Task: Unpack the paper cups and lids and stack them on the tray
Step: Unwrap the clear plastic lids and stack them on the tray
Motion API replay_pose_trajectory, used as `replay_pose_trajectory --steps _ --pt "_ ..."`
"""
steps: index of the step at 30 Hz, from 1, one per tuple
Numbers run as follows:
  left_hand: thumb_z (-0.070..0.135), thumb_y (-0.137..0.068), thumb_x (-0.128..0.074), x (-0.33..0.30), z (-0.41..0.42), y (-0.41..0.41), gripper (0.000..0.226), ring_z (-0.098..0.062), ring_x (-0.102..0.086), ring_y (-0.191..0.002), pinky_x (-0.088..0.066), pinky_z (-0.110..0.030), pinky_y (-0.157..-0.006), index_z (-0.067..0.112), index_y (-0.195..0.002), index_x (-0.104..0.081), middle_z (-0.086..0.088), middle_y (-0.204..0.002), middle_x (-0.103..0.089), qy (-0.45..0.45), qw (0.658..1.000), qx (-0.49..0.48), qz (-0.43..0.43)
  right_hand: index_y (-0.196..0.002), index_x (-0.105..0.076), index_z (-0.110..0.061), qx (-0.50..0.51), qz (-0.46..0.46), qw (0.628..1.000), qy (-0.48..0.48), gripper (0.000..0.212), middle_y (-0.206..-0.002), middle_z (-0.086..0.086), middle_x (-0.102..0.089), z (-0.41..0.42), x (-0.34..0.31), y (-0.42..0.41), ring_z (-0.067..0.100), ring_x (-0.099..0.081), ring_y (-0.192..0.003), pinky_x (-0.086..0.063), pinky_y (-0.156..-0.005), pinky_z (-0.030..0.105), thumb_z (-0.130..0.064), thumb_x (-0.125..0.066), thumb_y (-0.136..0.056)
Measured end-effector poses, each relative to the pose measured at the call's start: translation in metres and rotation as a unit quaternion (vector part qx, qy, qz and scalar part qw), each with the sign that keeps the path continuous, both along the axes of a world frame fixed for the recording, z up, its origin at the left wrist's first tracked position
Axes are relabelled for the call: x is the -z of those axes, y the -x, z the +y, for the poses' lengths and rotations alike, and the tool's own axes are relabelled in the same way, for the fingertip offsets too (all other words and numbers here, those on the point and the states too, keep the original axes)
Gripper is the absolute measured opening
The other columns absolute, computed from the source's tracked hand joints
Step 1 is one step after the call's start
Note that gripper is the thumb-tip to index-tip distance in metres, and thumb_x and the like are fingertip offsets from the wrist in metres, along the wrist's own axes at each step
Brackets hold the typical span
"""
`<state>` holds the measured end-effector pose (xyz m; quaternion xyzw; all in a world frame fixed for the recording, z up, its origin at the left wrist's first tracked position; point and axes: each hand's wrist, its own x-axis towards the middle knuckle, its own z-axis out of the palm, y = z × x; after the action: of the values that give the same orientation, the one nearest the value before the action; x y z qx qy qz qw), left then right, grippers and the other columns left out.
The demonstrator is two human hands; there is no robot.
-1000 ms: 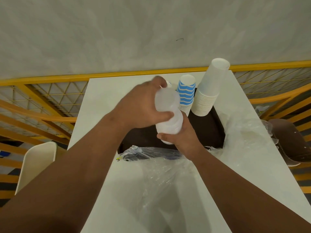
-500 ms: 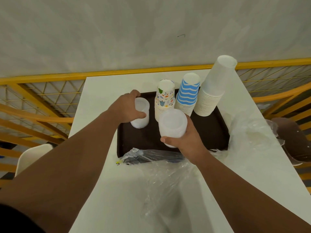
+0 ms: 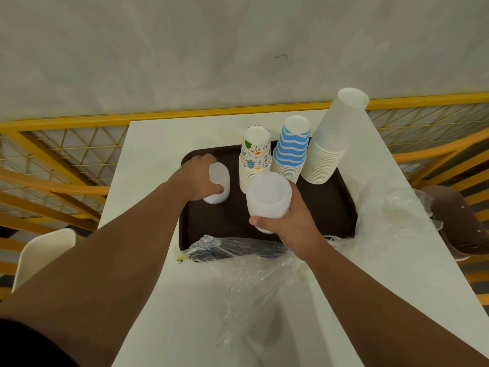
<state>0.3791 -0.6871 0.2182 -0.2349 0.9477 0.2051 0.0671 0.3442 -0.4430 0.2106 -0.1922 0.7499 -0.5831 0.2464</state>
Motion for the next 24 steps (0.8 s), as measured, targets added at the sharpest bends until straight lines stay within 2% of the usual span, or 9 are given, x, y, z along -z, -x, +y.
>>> replay_pose_trajectory --steps 3,6,8,12,14,16,18,20,24 --pt "0.040 -0.075 -0.080 -0.003 0.000 -0.002 0.081 -0.027 -0.048 -0.120 -0.043 -0.031 -0.086 0.016 -0.141 -0.039 -0.009 -0.137 -0.048 -0.001 1.000 0.001 -0.003 -0.127 -0.033 -0.039 -0.001 0.002 1.000 -0.002 0.090 -0.124 -0.018 -0.044 0.000 -0.002 0.000 0.003 -0.041 -0.121 -0.039 -0.100 0.024 -0.011 -0.090 -0.063" --pt "0.043 -0.073 -0.081 -0.016 0.003 -0.009 0.088 -0.027 -0.043 -0.128 -0.041 -0.038 -0.100 0.015 -0.144 -0.037 -0.009 -0.147 -0.039 -0.009 1.000 -0.004 0.002 -0.127 -0.034 -0.040 0.004 -0.002 1.000 0.000 0.090 -0.122 -0.022 -0.046 0.001 0.000 -0.001 0.001 -0.044 -0.118 -0.040 -0.097 0.022 -0.013 -0.091 -0.062" --pt "0.044 -0.075 -0.080 -0.034 0.010 -0.017 0.083 -0.025 -0.045 -0.127 -0.040 -0.036 -0.100 0.014 -0.142 -0.042 -0.008 -0.147 -0.040 -0.007 0.999 -0.011 0.047 -0.127 -0.035 -0.042 0.004 -0.005 1.000 0.005 0.091 -0.122 -0.026 -0.046 0.001 0.001 -0.001 -0.001 -0.046 -0.116 -0.041 -0.094 0.020 -0.015 -0.091 -0.061" --pt "0.034 -0.082 -0.075 -0.084 0.050 -0.035 0.039 -0.010 -0.057 -0.084 -0.044 -0.025 -0.075 0.013 -0.113 -0.063 -0.001 -0.105 -0.063 -0.024 0.973 -0.016 0.228 -0.128 -0.037 -0.041 0.006 -0.011 1.000 0.022 0.091 -0.122 -0.024 -0.048 0.002 -0.001 -0.001 0.003 -0.046 -0.119 -0.042 -0.093 0.018 -0.013 -0.092 -0.060" --pt "0.032 -0.082 -0.076 -0.103 0.073 -0.041 0.032 -0.008 -0.060 -0.078 -0.051 -0.028 -0.072 0.014 -0.106 -0.065 0.003 -0.096 -0.065 -0.066 0.964 0.021 0.257 -0.124 -0.039 -0.042 0.000 -0.009 1.000 0.028 0.088 -0.122 -0.024 -0.050 0.003 -0.003 -0.003 0.004 -0.048 -0.119 -0.044 -0.093 0.019 -0.014 -0.092 -0.059" --pt "0.040 -0.079 -0.076 -0.110 0.090 -0.040 0.040 -0.012 -0.062 -0.089 -0.053 -0.032 -0.079 0.018 -0.111 -0.064 0.003 -0.104 -0.065 -0.068 0.972 0.076 0.213 -0.120 -0.045 -0.043 -0.008 -0.009 0.999 0.041 0.085 -0.122 -0.019 -0.055 0.003 -0.005 -0.005 0.002 -0.053 -0.116 -0.049 -0.093 0.022 -0.011 -0.093 -0.058" --pt "0.051 -0.075 -0.075 -0.111 0.102 -0.035 0.057 -0.014 -0.057 -0.101 -0.049 -0.033 -0.087 0.024 -0.122 -0.057 0.005 -0.114 -0.061 -0.039 0.985 0.113 0.126 -0.116 -0.047 -0.039 -0.014 -0.014 0.999 0.051 0.080 -0.117 -0.016 -0.058 0.003 -0.009 -0.006 -0.008 -0.057 -0.106 -0.051 -0.081 0.014 -0.002 -0.090 -0.060" --pt "0.058 -0.071 -0.075 -0.111 0.113 -0.031 0.073 -0.014 -0.052 -0.110 -0.047 -0.034 -0.093 0.028 -0.132 -0.047 0.007 -0.123 -0.056 -0.016 0.989 0.136 0.052 -0.113 -0.044 -0.035 -0.020 -0.026 0.998 0.047 0.073 -0.109 -0.023 -0.052 0.003 -0.015 -0.008 -0.011 -0.056 -0.096 -0.046 -0.068 0.003 0.000 -0.087 -0.065" --pt "0.050 -0.074 -0.076 -0.109 0.122 -0.028 0.081 -0.014 -0.046 -0.120 -0.041 -0.028 -0.093 0.028 -0.141 -0.036 0.005 -0.136 -0.050 -0.017 0.990 0.139 0.029 -0.124 -0.032 -0.038 -0.013 -0.013 1.000 0.005 0.082 -0.101 -0.034 -0.039 0.000 -0.021 -0.009 -0.011 -0.046 -0.090 -0.039 -0.061 -0.002 -0.013 -0.087 -0.068"
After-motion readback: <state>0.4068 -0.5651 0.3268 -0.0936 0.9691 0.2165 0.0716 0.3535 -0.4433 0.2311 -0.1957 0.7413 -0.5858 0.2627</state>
